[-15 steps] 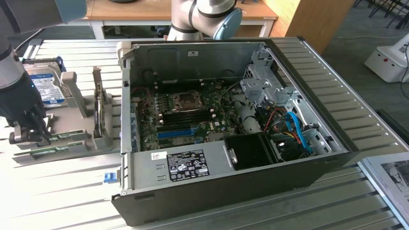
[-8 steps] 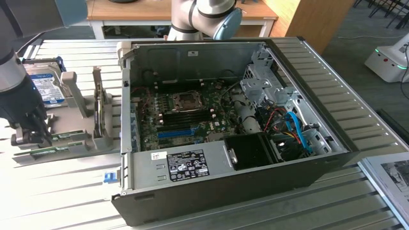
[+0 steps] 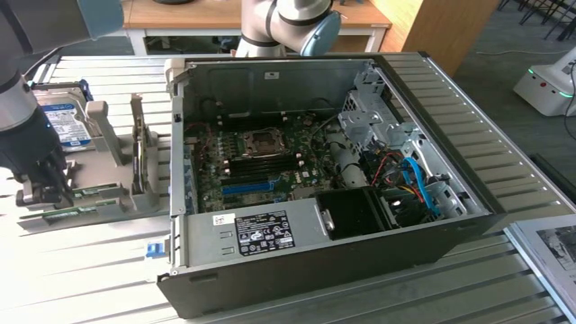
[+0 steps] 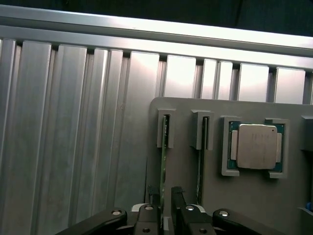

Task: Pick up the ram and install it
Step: 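Pick up the ram and move it above insertion slot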

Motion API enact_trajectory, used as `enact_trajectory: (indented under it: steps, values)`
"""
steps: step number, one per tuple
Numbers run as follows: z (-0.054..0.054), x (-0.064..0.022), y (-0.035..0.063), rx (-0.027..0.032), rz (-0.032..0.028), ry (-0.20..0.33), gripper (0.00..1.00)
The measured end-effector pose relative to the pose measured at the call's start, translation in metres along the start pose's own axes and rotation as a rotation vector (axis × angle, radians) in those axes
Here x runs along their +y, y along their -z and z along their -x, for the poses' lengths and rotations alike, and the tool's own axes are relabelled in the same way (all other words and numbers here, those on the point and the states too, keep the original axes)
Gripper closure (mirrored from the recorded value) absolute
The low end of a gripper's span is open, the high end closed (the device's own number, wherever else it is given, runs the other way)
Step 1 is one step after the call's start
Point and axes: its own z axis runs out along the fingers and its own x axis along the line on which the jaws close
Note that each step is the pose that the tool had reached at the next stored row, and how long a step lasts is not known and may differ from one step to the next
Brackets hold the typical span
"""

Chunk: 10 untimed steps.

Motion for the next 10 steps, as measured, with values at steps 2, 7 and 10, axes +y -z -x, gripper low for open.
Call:
enact_trajectory:
  steps: [2,7,10]
  values:
    - [-0.0014,0.0002,0.0,0.0001,0.0001,0.0,0.76]
    - [-0.002,0.0003,0.0001,0.0,0.0002,0.0,0.76]
    - [-0.0022,-0.0006,0.0001,0.0,0.0001,0.0,0.76]
